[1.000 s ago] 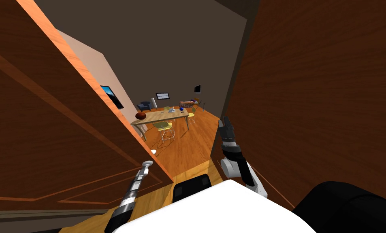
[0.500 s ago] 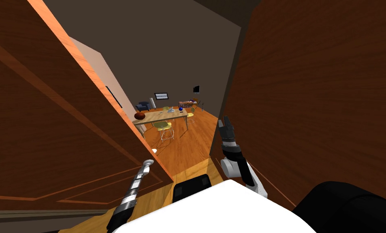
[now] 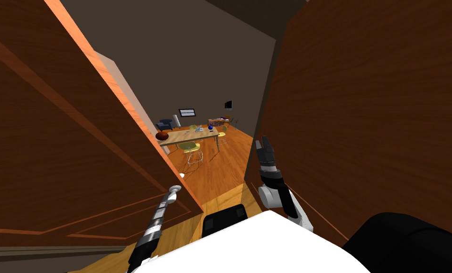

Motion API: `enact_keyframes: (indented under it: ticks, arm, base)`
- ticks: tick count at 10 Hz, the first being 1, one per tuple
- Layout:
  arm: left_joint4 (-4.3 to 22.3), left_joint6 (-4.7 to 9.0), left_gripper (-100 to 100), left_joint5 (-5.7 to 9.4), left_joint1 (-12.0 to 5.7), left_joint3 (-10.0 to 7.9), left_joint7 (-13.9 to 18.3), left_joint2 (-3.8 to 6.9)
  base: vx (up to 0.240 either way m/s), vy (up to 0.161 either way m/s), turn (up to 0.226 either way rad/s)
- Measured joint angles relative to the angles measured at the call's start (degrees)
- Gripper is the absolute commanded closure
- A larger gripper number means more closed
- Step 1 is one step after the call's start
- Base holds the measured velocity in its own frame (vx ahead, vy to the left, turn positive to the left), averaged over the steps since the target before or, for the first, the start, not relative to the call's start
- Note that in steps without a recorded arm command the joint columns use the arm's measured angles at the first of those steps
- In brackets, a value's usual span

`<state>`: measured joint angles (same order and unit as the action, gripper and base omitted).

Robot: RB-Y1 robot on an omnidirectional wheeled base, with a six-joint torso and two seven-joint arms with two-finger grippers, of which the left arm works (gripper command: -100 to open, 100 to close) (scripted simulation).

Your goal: Pull the door open

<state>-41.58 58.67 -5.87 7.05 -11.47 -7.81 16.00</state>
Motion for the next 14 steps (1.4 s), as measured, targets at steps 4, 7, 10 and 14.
enact_keyframes:
  ticks: [4, 7, 10, 14]
  arm:
    - [-0.09, -1.01, 100, 3.29, -0.54, 1.67, 5.68, 0.27]
    - [1.03, -1.03, 100, 5.16, -1.45, 2.74, 9.51, 0.47]
    - [1.51, -1.2, 100, 6.62, -1.88, 3.54, 12.38, 0.51]
    - [0.98, -2.38, 100, 9.95, -2.0, 5.39, 18.17, 0.8]
  base:
    - [-0.06, 0.025, -0.053]
    - [-0.059, 0.021, -0.05]
    - [-0.036, 0.01, -0.031]
    - [-0.065, 0.028, -0.063]
